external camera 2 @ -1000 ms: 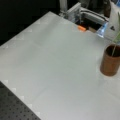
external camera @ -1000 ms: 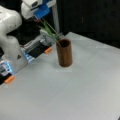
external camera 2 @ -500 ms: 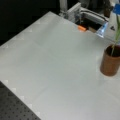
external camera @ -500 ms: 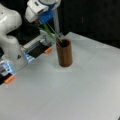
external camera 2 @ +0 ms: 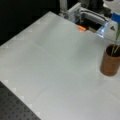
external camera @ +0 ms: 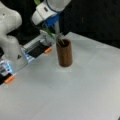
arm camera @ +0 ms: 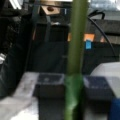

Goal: Flower insertion into a vase

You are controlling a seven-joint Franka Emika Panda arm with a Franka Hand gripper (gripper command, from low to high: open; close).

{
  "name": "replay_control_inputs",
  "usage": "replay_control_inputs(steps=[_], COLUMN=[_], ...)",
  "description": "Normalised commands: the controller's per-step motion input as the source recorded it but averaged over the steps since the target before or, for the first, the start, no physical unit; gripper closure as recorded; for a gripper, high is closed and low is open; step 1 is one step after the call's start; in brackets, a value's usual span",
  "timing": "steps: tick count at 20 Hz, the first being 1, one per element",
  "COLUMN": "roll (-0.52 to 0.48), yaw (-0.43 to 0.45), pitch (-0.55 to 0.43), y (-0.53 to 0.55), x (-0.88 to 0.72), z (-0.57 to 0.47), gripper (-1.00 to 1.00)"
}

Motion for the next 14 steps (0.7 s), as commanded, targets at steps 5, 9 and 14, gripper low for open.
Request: replay_control_inputs(steps=[5,9,14], roll=[-0.195,-0.206,-0.202], yaw=[0.031,0.023,0.021], pitch=[0.313,0.237,0.175], y=[0.15,0.15,0.15], x=[0.31,0.43,0.46], z=[-0.02,-0.18,-0.26], gripper=[1.00,1.00,1.00])
